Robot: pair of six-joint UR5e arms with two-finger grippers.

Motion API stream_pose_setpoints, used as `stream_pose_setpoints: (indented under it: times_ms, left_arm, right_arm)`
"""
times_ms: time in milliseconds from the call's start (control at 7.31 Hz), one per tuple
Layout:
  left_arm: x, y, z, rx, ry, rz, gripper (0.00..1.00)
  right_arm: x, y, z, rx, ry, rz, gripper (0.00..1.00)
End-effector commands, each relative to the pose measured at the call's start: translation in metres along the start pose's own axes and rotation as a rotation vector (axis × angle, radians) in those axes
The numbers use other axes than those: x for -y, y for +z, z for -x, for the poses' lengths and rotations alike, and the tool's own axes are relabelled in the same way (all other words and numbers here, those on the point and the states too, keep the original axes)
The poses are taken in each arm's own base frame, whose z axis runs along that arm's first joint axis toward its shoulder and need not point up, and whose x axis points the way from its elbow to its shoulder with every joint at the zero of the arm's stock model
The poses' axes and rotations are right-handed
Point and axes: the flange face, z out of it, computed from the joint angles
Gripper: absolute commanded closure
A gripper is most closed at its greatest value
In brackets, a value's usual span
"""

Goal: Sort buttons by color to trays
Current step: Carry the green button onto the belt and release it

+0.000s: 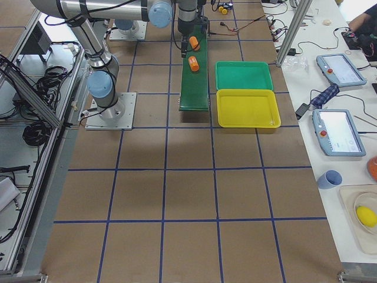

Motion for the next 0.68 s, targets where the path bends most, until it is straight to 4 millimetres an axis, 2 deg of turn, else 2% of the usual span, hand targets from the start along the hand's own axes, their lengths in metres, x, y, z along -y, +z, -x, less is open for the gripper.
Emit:
stream_pose_setpoints:
  times_ms: [0,137,274,411,547]
  left_arm:
    - [0.005,-0.007,0.000,0.004,0.010,-0.032,0.00]
    - [0.016,-0.026,0.012,0.007,-0.004,-0.059,0.00]
    - [0.032,-0.077,0.039,0.007,-0.051,-0.060,0.00]
    - [0.052,-0.125,0.086,-0.018,-0.097,-0.019,0.00]
    - [0.084,-0.145,0.127,-0.006,-0.054,-0.048,0.00]
  right_arm:
    - [0.002,0.003,0.000,-0.003,0.000,0.009,0.00]
    - [0.000,0.001,0.000,-0.002,0.000,0.005,0.00]
    - [0.000,0.002,0.000,-0.001,0.000,0.006,0.00]
    - [0.003,0.005,0.000,-0.006,-0.002,0.015,0.00]
    - [0.001,0.003,0.000,-0.003,-0.002,0.009,0.00]
